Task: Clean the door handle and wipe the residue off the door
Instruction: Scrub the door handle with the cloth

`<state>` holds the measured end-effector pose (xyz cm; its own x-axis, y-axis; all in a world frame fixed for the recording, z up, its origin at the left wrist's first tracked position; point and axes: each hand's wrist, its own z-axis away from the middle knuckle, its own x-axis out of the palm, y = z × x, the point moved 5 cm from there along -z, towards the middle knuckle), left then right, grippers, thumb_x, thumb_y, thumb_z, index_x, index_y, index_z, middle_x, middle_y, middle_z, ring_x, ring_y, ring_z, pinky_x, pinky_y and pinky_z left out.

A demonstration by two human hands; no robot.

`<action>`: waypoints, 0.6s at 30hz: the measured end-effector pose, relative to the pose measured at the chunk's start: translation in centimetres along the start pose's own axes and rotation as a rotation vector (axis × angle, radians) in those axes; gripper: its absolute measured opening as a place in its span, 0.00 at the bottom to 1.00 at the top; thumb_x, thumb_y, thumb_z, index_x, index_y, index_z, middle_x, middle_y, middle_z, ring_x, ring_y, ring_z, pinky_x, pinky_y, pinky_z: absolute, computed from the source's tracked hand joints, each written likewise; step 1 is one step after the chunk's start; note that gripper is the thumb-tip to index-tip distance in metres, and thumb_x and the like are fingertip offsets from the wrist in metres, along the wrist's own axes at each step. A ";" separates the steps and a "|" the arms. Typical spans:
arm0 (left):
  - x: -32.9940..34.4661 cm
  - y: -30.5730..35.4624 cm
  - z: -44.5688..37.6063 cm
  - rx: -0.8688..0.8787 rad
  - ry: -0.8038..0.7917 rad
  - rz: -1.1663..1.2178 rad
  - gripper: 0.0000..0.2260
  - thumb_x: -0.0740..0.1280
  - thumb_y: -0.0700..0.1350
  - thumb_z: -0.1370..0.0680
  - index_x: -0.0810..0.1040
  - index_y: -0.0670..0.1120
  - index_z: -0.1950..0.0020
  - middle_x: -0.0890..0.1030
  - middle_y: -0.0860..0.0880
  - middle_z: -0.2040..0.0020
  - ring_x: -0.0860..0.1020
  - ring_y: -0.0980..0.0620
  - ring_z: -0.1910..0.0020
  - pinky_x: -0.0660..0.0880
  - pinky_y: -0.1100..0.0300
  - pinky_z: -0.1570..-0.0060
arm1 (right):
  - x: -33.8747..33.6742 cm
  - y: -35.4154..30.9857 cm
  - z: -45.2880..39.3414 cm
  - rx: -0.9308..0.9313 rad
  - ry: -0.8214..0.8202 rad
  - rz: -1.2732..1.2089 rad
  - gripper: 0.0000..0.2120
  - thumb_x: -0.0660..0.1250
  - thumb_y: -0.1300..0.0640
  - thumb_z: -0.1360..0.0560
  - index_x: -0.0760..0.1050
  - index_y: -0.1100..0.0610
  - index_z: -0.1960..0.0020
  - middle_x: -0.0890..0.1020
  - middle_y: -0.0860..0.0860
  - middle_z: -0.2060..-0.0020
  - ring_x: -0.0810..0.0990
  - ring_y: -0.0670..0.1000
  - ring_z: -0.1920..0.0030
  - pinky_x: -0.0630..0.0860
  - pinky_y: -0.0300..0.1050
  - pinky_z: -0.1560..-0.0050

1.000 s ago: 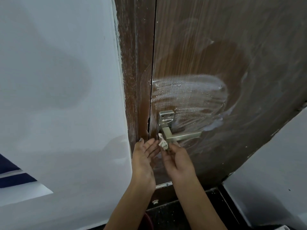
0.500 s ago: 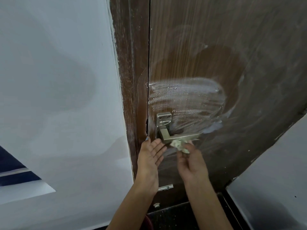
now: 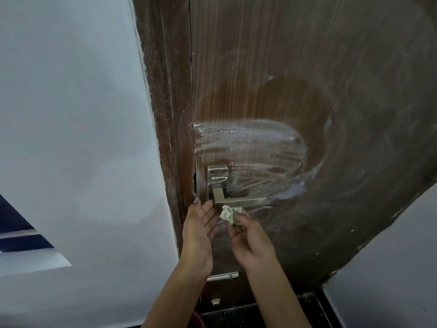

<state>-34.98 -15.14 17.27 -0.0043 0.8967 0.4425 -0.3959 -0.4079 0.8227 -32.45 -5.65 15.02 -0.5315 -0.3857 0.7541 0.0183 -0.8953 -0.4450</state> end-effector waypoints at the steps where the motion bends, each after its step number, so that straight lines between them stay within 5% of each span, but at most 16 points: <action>1: 0.0 -0.1 0.0 0.003 0.005 0.002 0.22 0.53 0.55 0.19 0.76 0.43 0.37 0.82 0.48 0.47 0.79 0.51 0.47 0.72 0.59 0.51 | -0.4 -0.3 0.2 0.012 -0.016 0.025 0.09 0.62 0.70 0.26 0.75 0.68 0.47 0.82 0.62 0.53 0.82 0.53 0.53 0.82 0.39 0.61; 4: -0.1 -0.4 -0.1 0.016 0.029 -0.012 0.22 0.52 0.55 0.19 0.75 0.44 0.35 0.80 0.46 0.41 0.78 0.50 0.43 0.72 0.57 0.46 | -2.2 -2.7 0.7 -0.230 0.030 0.194 0.12 0.69 0.68 0.32 0.79 0.63 0.49 0.85 0.57 0.55 0.83 0.52 0.53 0.81 0.38 0.63; 7: -0.3 -0.6 -0.2 0.028 0.052 -0.019 0.22 0.51 0.55 0.18 0.75 0.44 0.35 0.79 0.45 0.39 0.78 0.50 0.41 0.70 0.56 0.43 | -2.2 -6.6 2.4 -0.958 0.201 0.636 0.12 0.70 0.68 0.31 0.81 0.54 0.52 0.84 0.48 0.57 0.82 0.46 0.53 0.76 0.29 0.58; 9: -0.2 -0.7 -0.2 0.031 0.061 -0.021 0.22 0.51 0.55 0.18 0.76 0.44 0.36 0.79 0.45 0.38 0.77 0.50 0.41 0.70 0.56 0.43 | -0.6 -6.4 2.9 -1.264 0.199 1.006 0.14 0.69 0.69 0.29 0.79 0.59 0.46 0.79 0.50 0.50 0.79 0.45 0.50 0.75 0.28 0.51; 12: -0.1 -0.8 -0.1 0.029 0.062 -0.015 0.23 0.51 0.56 0.18 0.76 0.43 0.36 0.79 0.46 0.39 0.76 0.50 0.39 0.69 0.56 0.44 | 1.6 -2.9 2.1 -1.333 0.087 1.417 0.20 0.68 0.71 0.30 0.76 0.60 0.40 0.76 0.56 0.45 0.73 0.49 0.45 0.76 0.41 0.45; 15: -0.2 -0.7 -0.2 0.025 0.069 -0.010 0.24 0.51 0.57 0.19 0.78 0.43 0.38 0.81 0.45 0.41 0.77 0.50 0.41 0.70 0.57 0.43 | 2.6 -0.7 2.4 -1.394 -0.108 1.613 0.23 0.71 0.72 0.34 0.77 0.60 0.40 0.79 0.56 0.46 0.76 0.52 0.47 0.78 0.43 0.49; 18: -0.4 -0.7 -0.2 0.044 0.074 -0.038 0.24 0.51 0.56 0.19 0.77 0.43 0.38 0.80 0.46 0.39 0.76 0.50 0.40 0.68 0.55 0.39 | 1.5 -3.3 2.4 -1.406 0.020 1.614 0.24 0.68 0.73 0.35 0.76 0.62 0.40 0.79 0.57 0.47 0.76 0.55 0.47 0.79 0.45 0.49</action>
<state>-34.89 -15.17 16.49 -0.0583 0.9212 0.3848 -0.3560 -0.3793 0.8541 -31.25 -3.77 18.81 -0.7073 -0.4367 -0.5559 -0.1268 0.8520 -0.5079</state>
